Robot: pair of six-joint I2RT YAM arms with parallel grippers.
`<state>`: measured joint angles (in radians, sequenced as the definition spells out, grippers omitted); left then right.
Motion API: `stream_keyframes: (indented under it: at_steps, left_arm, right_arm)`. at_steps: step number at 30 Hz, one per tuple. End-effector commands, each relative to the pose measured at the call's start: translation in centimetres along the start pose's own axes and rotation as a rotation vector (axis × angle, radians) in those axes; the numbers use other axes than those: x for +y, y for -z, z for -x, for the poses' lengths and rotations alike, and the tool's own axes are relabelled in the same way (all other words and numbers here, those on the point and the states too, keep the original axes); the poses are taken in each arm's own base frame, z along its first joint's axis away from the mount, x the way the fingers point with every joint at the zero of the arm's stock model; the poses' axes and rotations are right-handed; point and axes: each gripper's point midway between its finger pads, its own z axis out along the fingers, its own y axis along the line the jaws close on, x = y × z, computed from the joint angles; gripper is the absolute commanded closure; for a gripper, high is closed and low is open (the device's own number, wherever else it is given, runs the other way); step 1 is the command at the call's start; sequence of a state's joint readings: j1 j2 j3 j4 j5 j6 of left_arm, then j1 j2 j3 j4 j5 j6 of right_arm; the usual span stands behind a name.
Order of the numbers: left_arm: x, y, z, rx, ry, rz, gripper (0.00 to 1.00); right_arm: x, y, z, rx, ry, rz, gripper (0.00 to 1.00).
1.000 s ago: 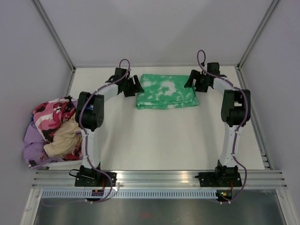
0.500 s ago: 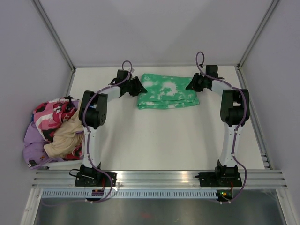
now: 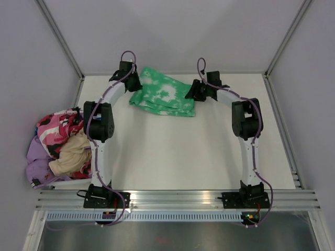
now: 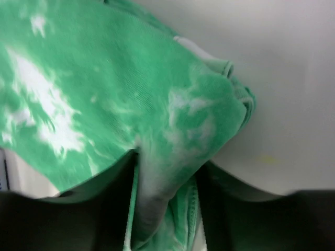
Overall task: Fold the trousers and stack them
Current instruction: Neatly place the folded trousers to the corner
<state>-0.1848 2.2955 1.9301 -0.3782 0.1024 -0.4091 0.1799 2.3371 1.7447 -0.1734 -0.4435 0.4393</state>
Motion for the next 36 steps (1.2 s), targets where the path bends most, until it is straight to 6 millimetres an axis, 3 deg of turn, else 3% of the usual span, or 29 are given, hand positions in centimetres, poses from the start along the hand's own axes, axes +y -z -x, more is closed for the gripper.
stream_keyframes:
  at_steps: [1,2,4,5,7,10,13,18,22,24,28,32,36]
  left_arm:
    - [9.1,3.8,7.2,-0.160,-0.013,0.236,0.98]
    - [10.1,3.8,7.3,-0.159,-0.029,0.254,0.98]
    - [12.6,4.1,8.3,-0.178,-0.032,0.299,0.98]
    - [12.9,4.0,8.5,-0.178,-0.054,0.310,0.98]
    - [16.8,4.7,10.0,-0.203,-0.029,0.382,0.98]
    - [20.1,5.2,11.1,-0.222,-0.023,0.443,0.98]
    - [22.8,6.2,12.3,-0.249,-0.002,0.490,0.98]
    - [25.6,7.5,14.0,-0.291,-0.068,0.582,0.98]
    - [27.6,7.4,13.7,-0.249,-0.212,0.621,0.98]
    - [28.5,7.7,13.6,-0.238,-0.247,0.656,0.98]
    - [30.9,9.0,15.2,-0.273,-0.306,0.738,0.98]
    - [33.5,10.3,16.1,-0.304,-0.283,0.856,0.98]
    - [36.3,10.6,15.4,-0.307,-0.222,0.900,0.98]
  right_arm:
    - [5.8,-2.4,-1.4,0.076,-0.005,0.132,0.41]
    - [7.0,-2.2,0.2,0.050,-0.016,0.156,0.30]
    - [8.3,-1.5,2.0,0.014,-0.011,0.185,0.18]
    - [9.5,-0.5,3.6,-0.017,0.010,0.199,0.08]
    - [10.0,0.9,5.2,-0.044,0.038,0.194,0.06]
    - [10.5,3.3,7.5,-0.094,0.063,0.182,0.06]
    - [10.1,5.2,8.4,-0.125,0.052,0.154,0.06]
    - [7.7,6.1,7.7,-0.142,0.048,0.051,0.06]
    - [6.4,5.8,7.2,-0.120,0.021,0.011,0.06]
    - [6.1,5.7,6.7,-0.110,0.015,0.003,0.06]
    - [5.5,5.8,5.9,-0.086,0.013,-0.025,0.06]
    - [5.1,6.0,5.8,-0.080,0.018,-0.052,0.06]
    - [5.0,5.9,5.8,-0.081,0.002,-0.057,0.06]
